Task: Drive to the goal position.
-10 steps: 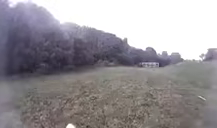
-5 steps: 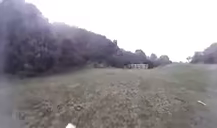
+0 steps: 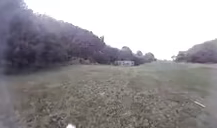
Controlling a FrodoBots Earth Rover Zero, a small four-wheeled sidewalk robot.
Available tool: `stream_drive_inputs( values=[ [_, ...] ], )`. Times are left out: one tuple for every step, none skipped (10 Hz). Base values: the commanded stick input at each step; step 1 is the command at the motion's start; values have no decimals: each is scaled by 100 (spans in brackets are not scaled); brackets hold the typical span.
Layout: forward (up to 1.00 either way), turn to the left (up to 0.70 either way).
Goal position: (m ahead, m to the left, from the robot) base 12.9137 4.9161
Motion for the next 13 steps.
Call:
stream_drive_inputs(
  values=[
    [70, 0],
    [70, 0],
    [70, 0],
    [70, 0],
    [70, 0],
    [70, 0],
    [70, 0],
    [70, 0],
    [70, 0],
    [70, -4],
    [70, -24],
    [70, -34],
    [70, -34]
  ],
)
